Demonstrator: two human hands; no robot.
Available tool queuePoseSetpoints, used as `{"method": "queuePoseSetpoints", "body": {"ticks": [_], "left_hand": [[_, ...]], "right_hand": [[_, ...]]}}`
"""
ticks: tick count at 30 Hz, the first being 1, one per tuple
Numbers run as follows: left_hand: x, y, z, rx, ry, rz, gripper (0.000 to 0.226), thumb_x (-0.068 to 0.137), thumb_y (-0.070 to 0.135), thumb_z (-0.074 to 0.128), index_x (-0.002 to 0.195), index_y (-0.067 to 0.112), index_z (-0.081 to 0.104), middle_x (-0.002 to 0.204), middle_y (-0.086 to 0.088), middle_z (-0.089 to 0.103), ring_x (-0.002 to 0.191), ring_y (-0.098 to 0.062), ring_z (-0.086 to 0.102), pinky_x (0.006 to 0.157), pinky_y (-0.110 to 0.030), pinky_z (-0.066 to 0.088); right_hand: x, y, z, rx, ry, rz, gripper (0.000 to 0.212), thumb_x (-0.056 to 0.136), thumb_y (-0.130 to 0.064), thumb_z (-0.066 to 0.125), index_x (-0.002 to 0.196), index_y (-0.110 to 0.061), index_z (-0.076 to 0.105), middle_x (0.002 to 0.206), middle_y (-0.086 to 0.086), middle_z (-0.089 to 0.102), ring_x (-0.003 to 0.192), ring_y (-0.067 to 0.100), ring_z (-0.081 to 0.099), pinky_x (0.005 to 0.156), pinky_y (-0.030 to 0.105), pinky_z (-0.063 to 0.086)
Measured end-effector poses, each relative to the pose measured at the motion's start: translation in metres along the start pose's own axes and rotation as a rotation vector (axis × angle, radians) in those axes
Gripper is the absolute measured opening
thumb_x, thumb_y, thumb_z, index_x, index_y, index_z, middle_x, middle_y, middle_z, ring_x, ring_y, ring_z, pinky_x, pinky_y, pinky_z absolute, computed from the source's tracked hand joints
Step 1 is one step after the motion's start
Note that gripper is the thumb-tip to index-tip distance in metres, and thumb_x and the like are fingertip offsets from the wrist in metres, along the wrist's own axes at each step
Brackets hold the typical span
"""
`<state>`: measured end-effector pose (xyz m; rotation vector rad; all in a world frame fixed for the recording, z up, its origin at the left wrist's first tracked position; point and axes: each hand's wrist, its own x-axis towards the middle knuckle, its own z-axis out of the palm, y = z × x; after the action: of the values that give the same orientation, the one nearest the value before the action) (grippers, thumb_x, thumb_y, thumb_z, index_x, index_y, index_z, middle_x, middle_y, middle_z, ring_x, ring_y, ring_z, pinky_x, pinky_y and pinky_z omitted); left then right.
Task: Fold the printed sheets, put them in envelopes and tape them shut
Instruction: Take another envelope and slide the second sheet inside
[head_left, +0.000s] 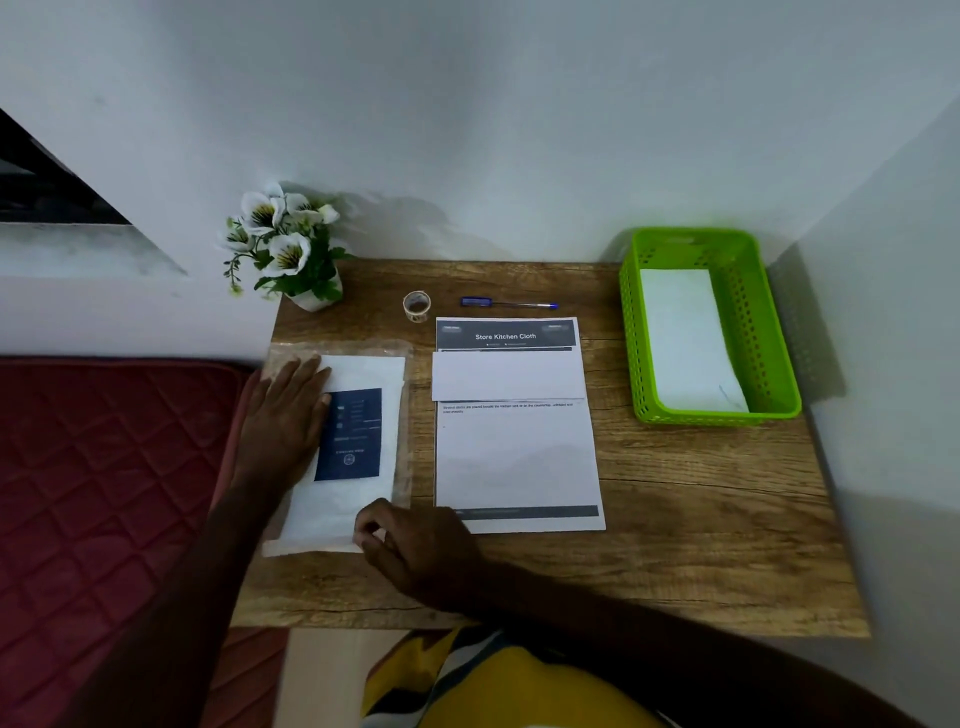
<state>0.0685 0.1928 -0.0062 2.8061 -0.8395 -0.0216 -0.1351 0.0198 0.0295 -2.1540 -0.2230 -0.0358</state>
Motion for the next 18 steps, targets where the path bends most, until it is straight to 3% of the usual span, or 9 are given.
{"method": "queuePoseSetpoints", "body": {"ticks": [2,8,13,18], "left_hand": [[0.000,0.000,-0.001,-0.004,-0.008,0.011,0.053,0.107,0.036,0.028,0.151,0.011,0.046,0.160,-0.009,0.041,0.151,-0.029,0.033,0.123,-0.053,0.024],[0.001,0.000,-0.004,-0.015,-0.042,0.039,0.054,0.107,0.036,0.029,0.151,0.010,0.046,0.160,-0.009,0.041,0.152,-0.029,0.032,0.121,-0.058,0.026],[0.001,-0.002,-0.001,-0.025,-0.023,0.059,0.053,0.107,0.036,0.030,0.151,0.010,0.046,0.160,-0.009,0.042,0.151,-0.029,0.034,0.120,-0.056,0.029],[0.001,0.004,0.002,-0.008,0.001,0.092,0.052,0.106,0.034,0.033,0.149,0.010,0.050,0.158,-0.010,0.045,0.148,-0.030,0.038,0.118,-0.052,0.031]], "right_hand": [[0.001,-0.003,-0.006,0.045,0.026,0.045,0.027,0.109,-0.039,0.042,0.115,-0.017,0.058,0.087,0.004,0.071,0.072,0.016,0.066,0.063,0.025,0.047],[0.011,-0.010,-0.019,0.303,0.012,0.308,0.021,0.109,-0.043,0.042,0.115,-0.025,0.052,0.087,0.004,0.074,0.071,0.013,0.073,0.070,0.033,0.062],[0.011,-0.020,-0.029,0.334,-0.032,0.272,0.021,0.106,-0.050,0.043,0.112,-0.031,0.051,0.084,-0.005,0.071,0.069,0.011,0.072,0.067,0.037,0.063],[0.006,-0.037,-0.041,0.395,-0.052,0.258,0.022,0.105,-0.052,0.044,0.112,-0.032,0.051,0.076,0.000,0.071,0.064,0.011,0.071,0.063,0.042,0.062]]}}
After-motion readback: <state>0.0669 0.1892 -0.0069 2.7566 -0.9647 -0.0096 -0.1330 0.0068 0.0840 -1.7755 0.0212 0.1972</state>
